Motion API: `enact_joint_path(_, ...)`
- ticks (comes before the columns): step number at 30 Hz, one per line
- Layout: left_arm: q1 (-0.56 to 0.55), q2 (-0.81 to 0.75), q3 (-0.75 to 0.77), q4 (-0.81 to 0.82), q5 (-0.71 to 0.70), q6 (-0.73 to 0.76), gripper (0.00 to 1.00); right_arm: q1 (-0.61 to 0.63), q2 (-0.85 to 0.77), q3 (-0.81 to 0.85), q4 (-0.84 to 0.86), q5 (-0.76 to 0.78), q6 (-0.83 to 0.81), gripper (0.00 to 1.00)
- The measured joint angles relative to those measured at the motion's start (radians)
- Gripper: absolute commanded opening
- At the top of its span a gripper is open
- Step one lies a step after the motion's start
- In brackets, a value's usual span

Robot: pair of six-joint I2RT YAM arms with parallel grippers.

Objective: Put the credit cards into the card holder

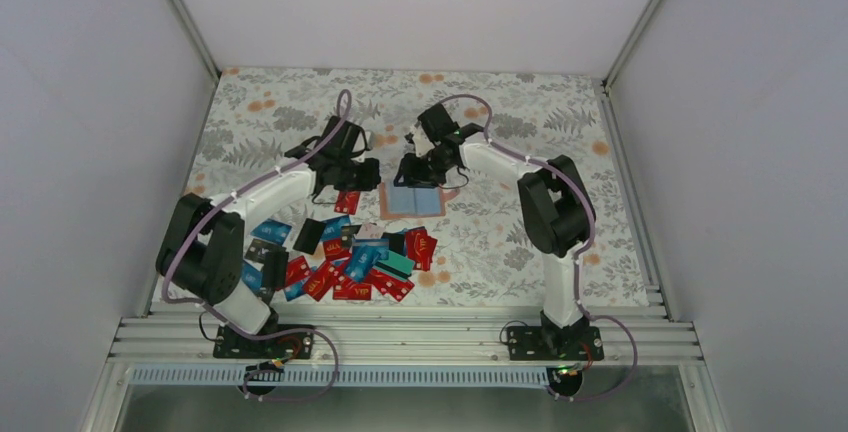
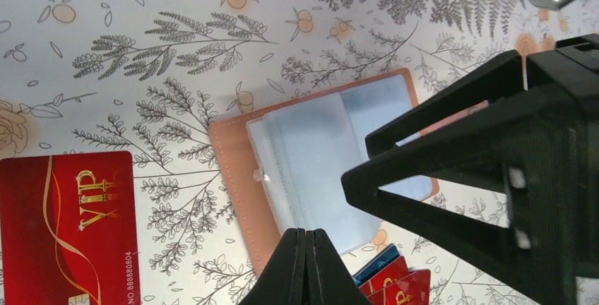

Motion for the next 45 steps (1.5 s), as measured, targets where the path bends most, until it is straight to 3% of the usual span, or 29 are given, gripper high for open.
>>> enact_joint_path(7,-0.011,-0.059,-0.007,0.0,-0.023,0.0,0.03,-0.009,-0.037,-0.033,-0.006,0.077,-0.011,0.39)
enact_joint_path(10,-0.014,-0.08,-0.028,0.0,-0.053,0.0,0.08,-0.011,-0.096,-0.09,-0.005,0.093,-0.024,0.4)
enact_joint_path(18,0.005,-0.087,-0.074,-0.039,-0.206,0.02,0.37,-0.014,-0.18,-0.198,0.061,0.06,-0.046,0.45)
enact_joint_path(24,0.043,-0.084,-0.105,-0.066,-0.236,0.051,0.47,-0.008,-0.229,-0.277,0.153,-0.051,-0.037,0.48)
enact_joint_path(27,0.035,-0.115,-0.145,-0.071,-0.209,0.053,0.48,-0.003,-0.31,-0.345,0.18,-0.072,-0.024,0.49)
enact_joint_path(33,-0.099,-0.225,-0.208,-0.114,-0.142,0.039,0.48,0.025,-0.534,-0.542,0.231,-0.129,0.025,0.5)
enact_joint_path(38,-0.198,-0.246,-0.272,-0.103,-0.113,-0.008,0.48,0.094,-0.612,-0.707,0.259,-0.166,0.076,0.51)
enact_joint_path(42,-0.24,-0.224,-0.329,-0.09,-0.126,-0.053,0.54,0.135,-0.615,-0.789,0.282,-0.163,0.117,0.51)
enact_joint_path(45,-0.275,-0.2,-0.351,-0.089,-0.153,-0.075,0.66,0.166,-0.607,-0.803,0.3,-0.154,0.138,0.51)
